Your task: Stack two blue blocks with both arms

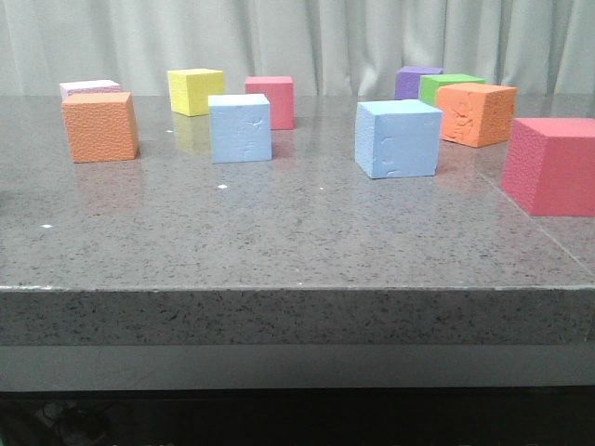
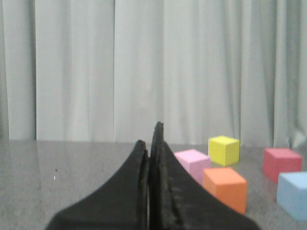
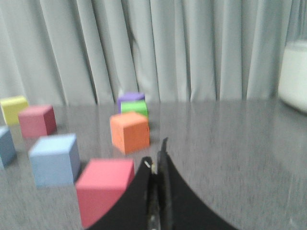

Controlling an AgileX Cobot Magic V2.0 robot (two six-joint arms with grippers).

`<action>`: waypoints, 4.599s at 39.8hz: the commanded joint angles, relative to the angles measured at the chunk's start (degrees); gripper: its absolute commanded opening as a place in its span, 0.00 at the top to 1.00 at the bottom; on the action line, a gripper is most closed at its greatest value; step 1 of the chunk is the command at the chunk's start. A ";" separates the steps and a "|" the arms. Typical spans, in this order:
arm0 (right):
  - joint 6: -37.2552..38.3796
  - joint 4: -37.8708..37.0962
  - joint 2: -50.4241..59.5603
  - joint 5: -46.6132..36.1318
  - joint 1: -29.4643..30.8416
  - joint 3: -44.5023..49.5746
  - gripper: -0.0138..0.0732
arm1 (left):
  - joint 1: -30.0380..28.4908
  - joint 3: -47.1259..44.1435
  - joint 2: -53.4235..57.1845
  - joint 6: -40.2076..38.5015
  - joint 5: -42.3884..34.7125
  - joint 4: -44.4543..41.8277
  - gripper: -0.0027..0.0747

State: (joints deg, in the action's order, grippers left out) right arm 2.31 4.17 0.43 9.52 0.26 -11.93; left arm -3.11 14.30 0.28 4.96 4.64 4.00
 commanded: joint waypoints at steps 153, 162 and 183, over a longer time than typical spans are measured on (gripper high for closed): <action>5.11 0.84 -108.95 47.71 -20.32 -90.56 0.43 | 29.62 34.11 -40.06 -0.19 32.76 -2.40 0.45; 4.74 0.67 -108.34 49.60 -22.62 -94.60 0.43 | 29.62 34.11 -40.06 -0.19 32.76 -2.40 0.45; 22.53 -13.44 -109.52 51.20 -28.29 -94.87 0.43 | 29.62 34.11 -40.06 -0.19 32.76 -2.55 0.45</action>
State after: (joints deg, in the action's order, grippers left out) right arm 18.27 -1.55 -111.99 61.37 -25.74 -104.79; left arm 25.95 46.58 -39.58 4.96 41.06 1.44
